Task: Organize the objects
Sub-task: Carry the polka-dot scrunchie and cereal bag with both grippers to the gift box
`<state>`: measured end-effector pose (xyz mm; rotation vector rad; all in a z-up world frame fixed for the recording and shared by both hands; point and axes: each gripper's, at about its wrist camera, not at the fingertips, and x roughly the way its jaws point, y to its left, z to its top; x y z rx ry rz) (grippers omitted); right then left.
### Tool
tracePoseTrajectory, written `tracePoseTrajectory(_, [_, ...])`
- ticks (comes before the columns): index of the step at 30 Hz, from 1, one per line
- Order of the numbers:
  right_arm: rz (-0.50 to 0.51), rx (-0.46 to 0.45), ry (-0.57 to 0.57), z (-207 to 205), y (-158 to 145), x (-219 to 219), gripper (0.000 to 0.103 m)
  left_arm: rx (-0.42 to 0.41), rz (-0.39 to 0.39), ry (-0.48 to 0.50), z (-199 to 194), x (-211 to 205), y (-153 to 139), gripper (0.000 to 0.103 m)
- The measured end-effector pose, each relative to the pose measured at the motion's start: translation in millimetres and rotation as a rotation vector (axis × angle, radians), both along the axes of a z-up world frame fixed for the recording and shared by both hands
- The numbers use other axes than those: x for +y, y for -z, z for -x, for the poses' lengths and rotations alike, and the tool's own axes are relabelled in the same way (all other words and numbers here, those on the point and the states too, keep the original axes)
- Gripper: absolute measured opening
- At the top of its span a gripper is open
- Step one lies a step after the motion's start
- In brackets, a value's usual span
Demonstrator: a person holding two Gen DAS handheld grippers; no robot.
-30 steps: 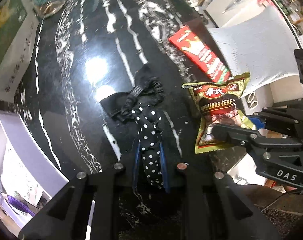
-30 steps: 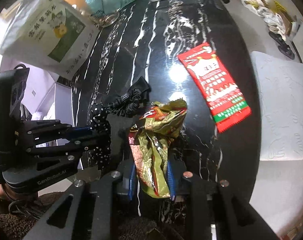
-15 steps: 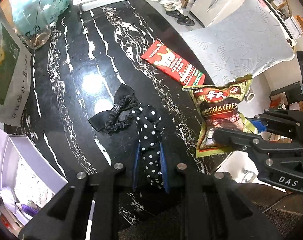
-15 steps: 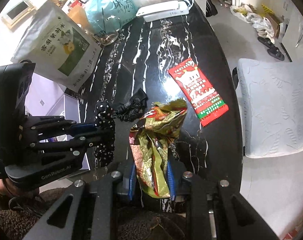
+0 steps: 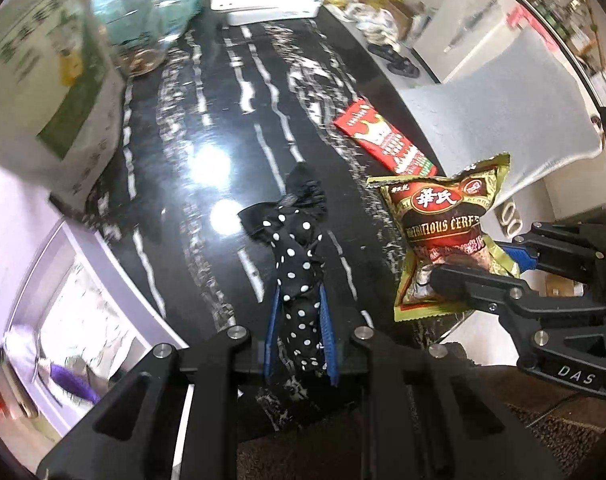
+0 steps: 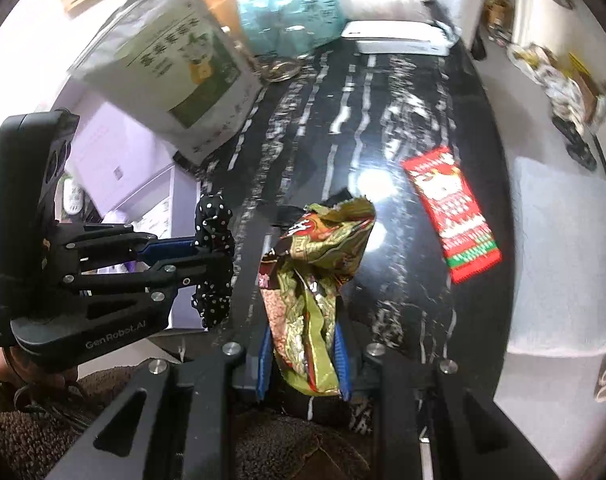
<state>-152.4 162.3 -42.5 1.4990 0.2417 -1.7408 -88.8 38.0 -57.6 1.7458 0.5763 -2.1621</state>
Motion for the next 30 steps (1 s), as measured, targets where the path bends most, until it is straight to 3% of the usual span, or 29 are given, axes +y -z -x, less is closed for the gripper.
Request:
tracePoseTrajectory(16, [0.019,0.025,-0.307,-39.0,-6.0,-75.6,0.025,0.006,0.055,-0.256,-85.2,-34.8,-17.9,0.018])
tracePoseTrajectory(30, [0.026,0.009,-0.582,-86.4,-1.6,-134.6,0.025,-0.014,0.059,-0.487,-165.2,-48.8,-16.7,0.018])
